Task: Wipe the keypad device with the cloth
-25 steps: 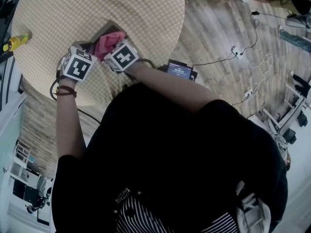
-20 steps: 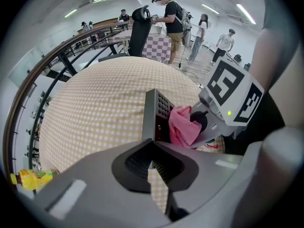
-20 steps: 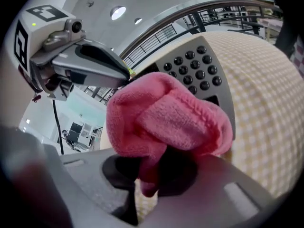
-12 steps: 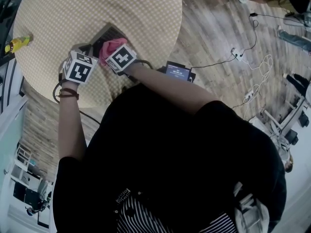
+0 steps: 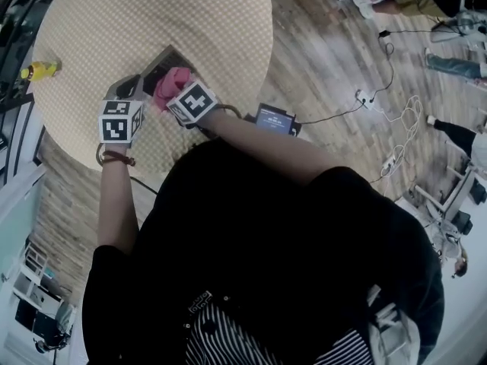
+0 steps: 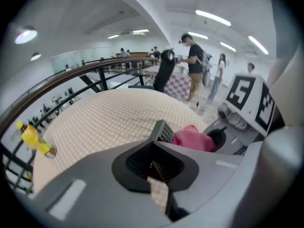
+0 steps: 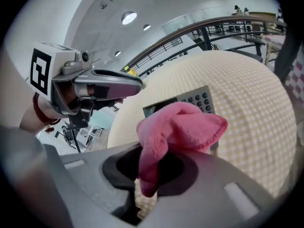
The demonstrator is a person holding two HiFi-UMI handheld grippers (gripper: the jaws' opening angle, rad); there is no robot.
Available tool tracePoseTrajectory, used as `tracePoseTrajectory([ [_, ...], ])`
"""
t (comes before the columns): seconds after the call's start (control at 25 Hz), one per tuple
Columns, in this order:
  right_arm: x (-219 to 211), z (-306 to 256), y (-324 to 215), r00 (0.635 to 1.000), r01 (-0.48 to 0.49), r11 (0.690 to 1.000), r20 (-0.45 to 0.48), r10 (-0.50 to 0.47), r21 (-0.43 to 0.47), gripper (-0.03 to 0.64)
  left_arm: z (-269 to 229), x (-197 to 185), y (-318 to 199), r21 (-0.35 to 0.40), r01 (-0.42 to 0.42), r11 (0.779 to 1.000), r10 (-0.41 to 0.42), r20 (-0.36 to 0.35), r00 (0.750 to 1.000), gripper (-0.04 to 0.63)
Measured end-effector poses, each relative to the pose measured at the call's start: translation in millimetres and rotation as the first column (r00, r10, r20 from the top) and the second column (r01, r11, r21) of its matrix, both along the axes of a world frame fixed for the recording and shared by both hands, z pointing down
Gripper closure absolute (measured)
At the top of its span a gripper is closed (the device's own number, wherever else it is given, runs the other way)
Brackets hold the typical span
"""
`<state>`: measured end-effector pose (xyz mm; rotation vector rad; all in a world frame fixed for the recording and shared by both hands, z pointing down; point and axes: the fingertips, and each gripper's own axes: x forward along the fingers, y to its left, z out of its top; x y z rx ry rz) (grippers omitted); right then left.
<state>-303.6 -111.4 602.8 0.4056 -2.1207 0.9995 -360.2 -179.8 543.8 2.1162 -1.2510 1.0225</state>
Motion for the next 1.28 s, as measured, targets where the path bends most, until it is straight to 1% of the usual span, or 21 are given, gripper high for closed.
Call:
tracePoseTrajectory([
  [0.04, 12.3, -7.9, 0.7, 1.0, -0.01, 1.0, 0.006, 0.01, 0.013, 0.549, -12.5, 8.3, 4.8, 0.021, 0.063, 0.998, -0.061, -0.08, 0.995, 0.594],
  [0.08, 28.1, -17.0, -0.1, 1.0, -0.027, 0.999, 0.013, 0.026, 0.027, 0.549, -23.4, 19.8, 9.5, 0.037, 0.119, 0.992, -0.111, -0.165, 0.98, 0.594],
  [0.12, 43.8, -28.5, -1.7, 0.999, -0.049, 0.998, 0.022, 0.048, 0.042, 0.549, -32.6, 30.9, 15.1, 0.048, 0.168, 0.985, -0.151, -0.252, 0.956, 0.594],
  [0.16, 53.9, -41.4, -3.3, 0.997, -0.071, 0.996, 0.036, 0.069, 0.059, 0.549, -41.2, 36.5, 22.1, 0.051, 0.211, 0.976, -0.182, -0.331, 0.926, 0.594],
  [0.24, 51.2, -63.7, -8.7, 0.993, -0.101, 0.989, 0.076, 0.093, 0.104, 0.549, -58.4, 25.9, 35.3, 0.052, 0.285, 0.957, -0.233, -0.45, 0.862, 0.594],
  [0.32, 32.7, -87.9, -19.5, 0.987, -0.115, 0.979, 0.127, 0.094, 0.171, 0.549, -75.6, 4.2, 41.7, 0.065, 0.341, 0.938, -0.258, -0.525, 0.811, 0.594],
  [0.36, 22.0, -103.1, -24.4, 0.984, -0.119, 0.97, 0.152, 0.088, 0.211, 0.549, -84.5, -6.3, 43.3, 0.084, 0.364, 0.928, -0.261, -0.551, 0.793, 0.594],
  [0.4, 12.1, -117.9, -26.5, 0.982, -0.122, 0.961, 0.17, 0.081, 0.249, 0.549, -93.5, -15.7, 45.5, 0.11, 0.385, 0.916, -0.259, -0.568, 0.781, 0.594],
  [0.44, 3.5, -130.5, -25.0, 0.98, -0.127, 0.951, 0.181, 0.077, 0.28, 0.549, -102.4, -23.3, 48.9, 0.141, 0.402, 0.905, -0.254, -0.579, 0.775, 0.594],
  [0.52, -10.1, -149.8, -20.4, 0.977, -0.14, 0.937, 0.201, 0.077, 0.321, 0.549, -120.0, -31.9, 53.7, 0.209, 0.421, 0.883, -0.235, -0.579, 0.781, 0.594],
  [0.64, -29.6, -185.7, -38.1, 0.965, -0.162, 0.921, 0.254, 0.072, 0.353, 0.55, -155.5, -39.6, 37.2, 0.291, 0.433, 0.853, -0.224, -0.546, 0.808, 0.594],
  [0.68, -35.8, -201.8, -44.5, 0.959, -0.168, 0.92, 0.274, 0.07, 0.354, 0.549, -170.7, -42.6, 31.2, 0.308, 0.435, 0.846, -0.225, -0.532, 0.816, 0.594],
  [0.76, -42.7, -235.7, -48.6, 0.952, -0.17, 0.92, 0.3, 0.06, 0.355, 0.549, -207.2, -44.6, 26.7, 0.341, 0.434, 0.834, -0.215, -0.523, 0.825, 0.594],
  [0.84, -41.7, -265.9, -43.3, 0.95, -0.153, 0.918, 0.311, 0.034, 0.367, 0.551, -245.5, -38.8, 30.6, 0.383, 0.423, 0.821, -0.183, -0.525, 0.831, 0.594],
  [0.92, -40.4, -281.0, -38.5, 0.951, -0.137, 0.911, 0.311, 0.01, 0.389, 0.55, -266.7, -33.2, 37.7, 0.427, 0.403, 0.81, -0.152, -0.51, 0.847, 0.594],
  [1.0, -43.3, -277.7, -40.1, 0.955, -0.131, 0.9, 0.298, 0.002, 0.415, 0.549, -261.4, -33.5, 40.6, 0.45, 0.384, 0.806, -0.139, -0.487, 0.862, 0.594],
  [1.12, -38.6, -267.7, -50.0, 0.956, -0.137, 0.892, 0.293, 0.005, 0.43, 0.551, -245.6, -29.9, 33.5, 0.45, 0.398, 0.799, -0.153, -0.488, 0.859, 0.594],
  [1.2, -24.3, -268.5, -59.7, 0.952, -0.143, 0.892, 0.305, 0.006, 0.43, 0.551, -246.8, -14.6, 24.4, 0.46, 0.4, 0.793, -0.157, -0.479, 0.863, 0.594],
  [1.28, -5.8, -270.2, -69.0, 0.949, -0.147, 0.891, 0.315, 0.005, 0.43, 0.551, -249.9, 6.3, 16.1, 0.473, 0.391, 0.79, -0.155, -0.462, 0.873, 0.594],
])
